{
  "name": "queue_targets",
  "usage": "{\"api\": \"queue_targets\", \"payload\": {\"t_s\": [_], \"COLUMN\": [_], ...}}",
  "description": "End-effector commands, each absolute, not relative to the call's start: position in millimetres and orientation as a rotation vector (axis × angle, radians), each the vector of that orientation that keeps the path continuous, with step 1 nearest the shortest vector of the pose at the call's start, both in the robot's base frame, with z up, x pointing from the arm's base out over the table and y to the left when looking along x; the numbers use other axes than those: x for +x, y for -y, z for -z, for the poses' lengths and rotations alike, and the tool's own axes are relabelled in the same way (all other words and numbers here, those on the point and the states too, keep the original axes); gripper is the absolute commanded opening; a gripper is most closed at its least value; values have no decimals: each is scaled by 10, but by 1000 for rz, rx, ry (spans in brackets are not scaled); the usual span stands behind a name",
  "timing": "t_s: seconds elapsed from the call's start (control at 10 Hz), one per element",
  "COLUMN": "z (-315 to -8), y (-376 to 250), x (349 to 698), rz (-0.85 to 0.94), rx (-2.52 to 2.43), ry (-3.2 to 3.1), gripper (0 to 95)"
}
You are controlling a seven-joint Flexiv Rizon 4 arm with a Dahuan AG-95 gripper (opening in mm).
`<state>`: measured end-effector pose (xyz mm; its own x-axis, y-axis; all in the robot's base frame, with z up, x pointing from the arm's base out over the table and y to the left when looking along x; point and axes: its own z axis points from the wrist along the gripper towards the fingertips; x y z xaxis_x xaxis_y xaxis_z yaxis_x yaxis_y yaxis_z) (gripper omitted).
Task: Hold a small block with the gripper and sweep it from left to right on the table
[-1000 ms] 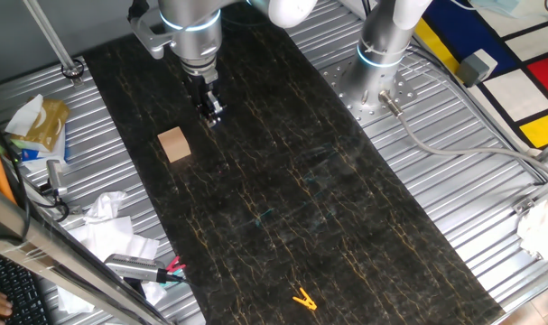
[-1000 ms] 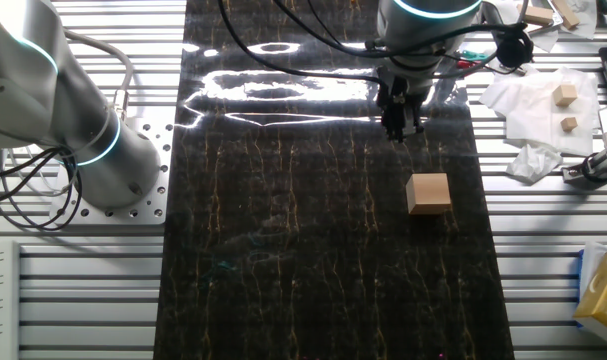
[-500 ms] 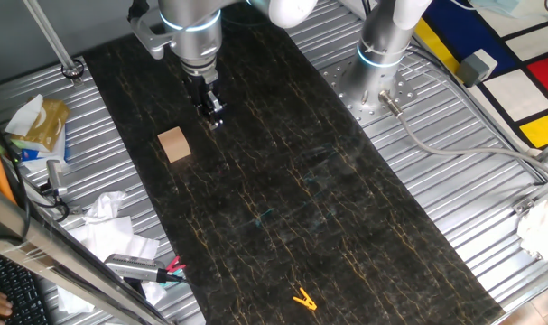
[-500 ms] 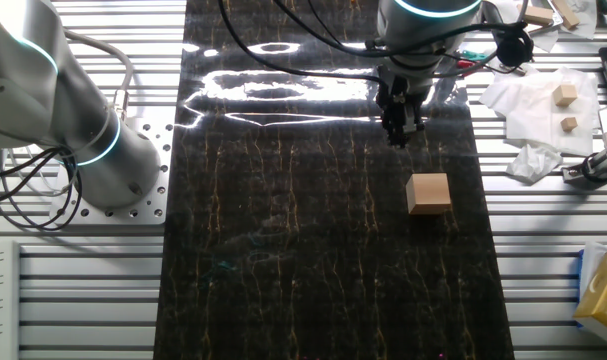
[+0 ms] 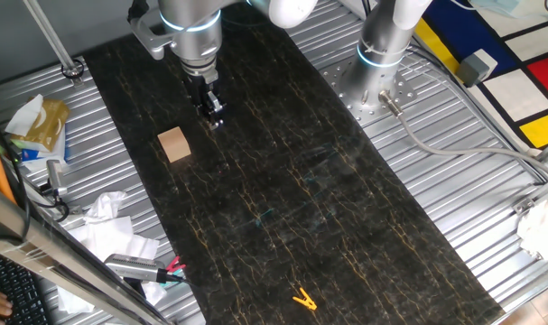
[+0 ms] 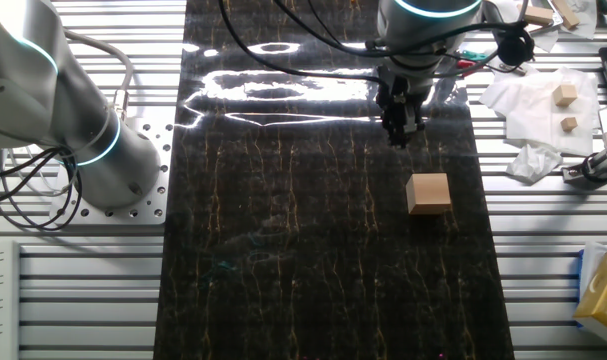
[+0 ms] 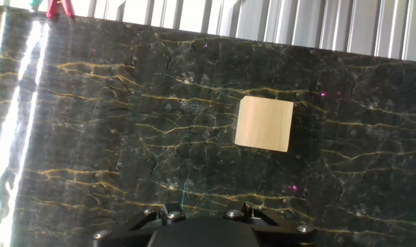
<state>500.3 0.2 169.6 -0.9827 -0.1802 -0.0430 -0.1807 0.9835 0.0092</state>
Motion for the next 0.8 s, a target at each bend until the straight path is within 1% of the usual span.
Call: {"api": "queue_targets", "payload": {"t_s": [0.1, 0.6, 0.7, 0.8], "z": [-1697, -1696, -1697, -1697], "y": [-4, -5, -5, -5], "x": [5002, 5002, 5002, 5002], "rz": [-25, -26, -25, -25], "rx": [-289, -303, -307, -306], "ry": [-3088, -3085, -3084, -3085], "gripper": [570, 570, 760, 760]}}
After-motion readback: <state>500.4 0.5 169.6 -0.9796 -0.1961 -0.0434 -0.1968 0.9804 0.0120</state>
